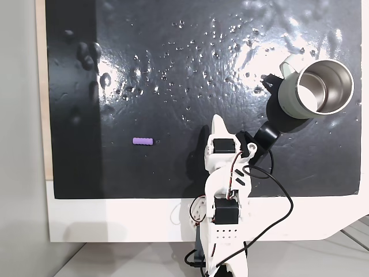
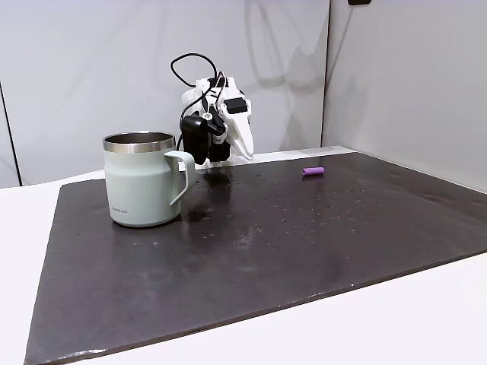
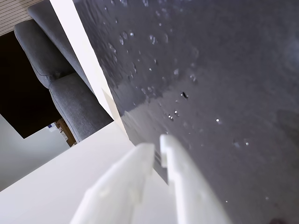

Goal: Grasp a pengrip and put it in the cup.

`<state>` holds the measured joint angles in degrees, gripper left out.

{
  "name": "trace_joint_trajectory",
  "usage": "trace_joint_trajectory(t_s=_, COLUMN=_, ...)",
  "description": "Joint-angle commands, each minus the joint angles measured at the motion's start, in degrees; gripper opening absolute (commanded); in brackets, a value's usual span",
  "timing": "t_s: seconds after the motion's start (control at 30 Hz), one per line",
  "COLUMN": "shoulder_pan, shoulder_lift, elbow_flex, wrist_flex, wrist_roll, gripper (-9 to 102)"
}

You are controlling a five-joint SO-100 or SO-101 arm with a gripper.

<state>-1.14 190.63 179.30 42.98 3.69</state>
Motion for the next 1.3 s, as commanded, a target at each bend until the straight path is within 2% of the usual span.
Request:
trace_joint_trajectory(t_s=0.0, shoulder_pan=-0.2, shoulder_lift=0.6, elbow_flex=1.8, wrist_flex=-2.1, wrist_roll=-1.7, gripper=0)
trace_joint_trajectory(t_s=0.43, shoulder_pan=-0.6, shoulder_lift=0.6, elbow_flex=1.5, wrist_flex=-2.1, wrist_roll=-2.5, gripper=0)
trace_joint_trajectory(t_s=0.57, shoulder_pan=-1.1, shoulder_lift=0.6, elbow_flex=-7.2, wrist_flex=0.5, wrist_roll=-5.4, gripper=0)
trace_joint_trajectory(t_s=0.73, shoulder_pan=-7.7, shoulder_lift=-1.1, elbow_flex=-23.1, wrist_flex=10.5, wrist_roll=-8.5, gripper=0)
trace_joint_trajectory(t_s=0.83, shoulder_pan=-10.0, shoulder_lift=-9.2, elbow_flex=-33.8, wrist_flex=17.1, wrist_roll=-7.1, gripper=0)
trace_joint_trajectory(t_s=0.97, shoulder_pan=-14.5, shoulder_lift=-21.6, elbow_flex=-48.3, wrist_flex=26.5, wrist_roll=-1.5, gripper=0)
trace_joint_trajectory(t_s=1.27, shoulder_pan=-23.4, shoulder_lift=-51.2, elbow_flex=-78.5, wrist_flex=42.2, wrist_roll=16.4, gripper=4)
